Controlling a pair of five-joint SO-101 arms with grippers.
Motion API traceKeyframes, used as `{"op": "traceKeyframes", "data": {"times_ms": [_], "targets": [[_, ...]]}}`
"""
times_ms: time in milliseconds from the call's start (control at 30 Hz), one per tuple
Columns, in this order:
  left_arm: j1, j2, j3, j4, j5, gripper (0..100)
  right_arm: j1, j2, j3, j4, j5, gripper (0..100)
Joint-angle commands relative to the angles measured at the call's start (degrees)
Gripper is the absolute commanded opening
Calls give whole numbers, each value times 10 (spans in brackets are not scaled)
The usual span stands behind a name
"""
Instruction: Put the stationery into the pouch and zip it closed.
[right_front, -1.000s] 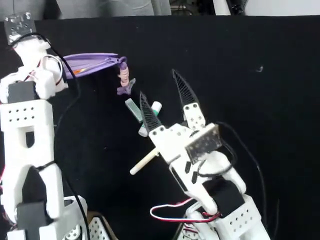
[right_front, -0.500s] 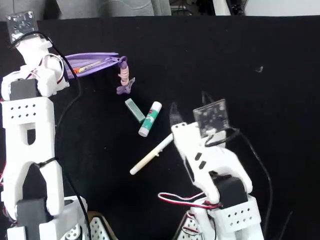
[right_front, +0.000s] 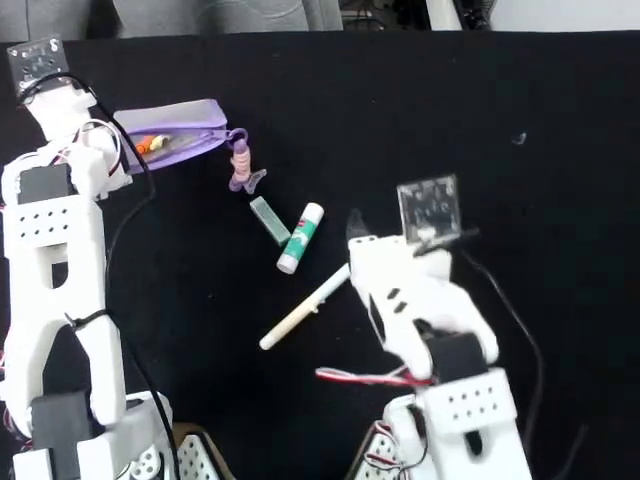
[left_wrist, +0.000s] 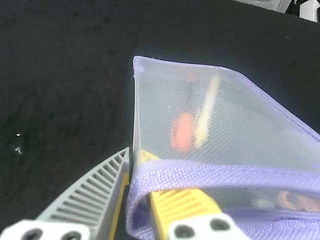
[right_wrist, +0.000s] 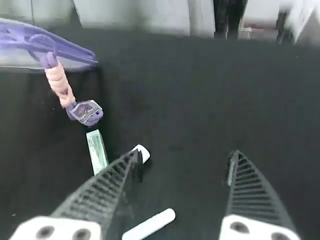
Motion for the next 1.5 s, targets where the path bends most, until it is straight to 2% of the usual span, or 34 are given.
{"op": "traceKeyframes", "data": {"times_ms": [0, 233, 433, 667, 900, 1167, 1233, 1400, 1467], "targets": [[-10, -3, -5, -9, 3, 29, -10, 112, -73, -6, -18, 258], [-10, -3, 16, -26, 3, 29, -73, 335, -171, -6, -89, 258], [-11, -4, 36, -54, 3, 29, -76, 478, -226, 16, -113, 258], [-7, -4, 37, -54, 3, 29, -75, 516, -325, 185, -112, 258], [-8, -3, 37, -54, 3, 29, -75, 516, -298, 211, -112, 258], [-6, -3, 38, -54, 3, 29, -88, 516, -247, 198, -113, 257], [-6, -3, 38, -53, 3, 29, -88, 516, -235, 165, -137, 246], [-6, -4, 48, -54, 3, 29, -88, 543, -188, 36, -200, 126], [-6, -5, 50, -54, 3, 29, -87, 572, -199, 26, -205, 132]]}}
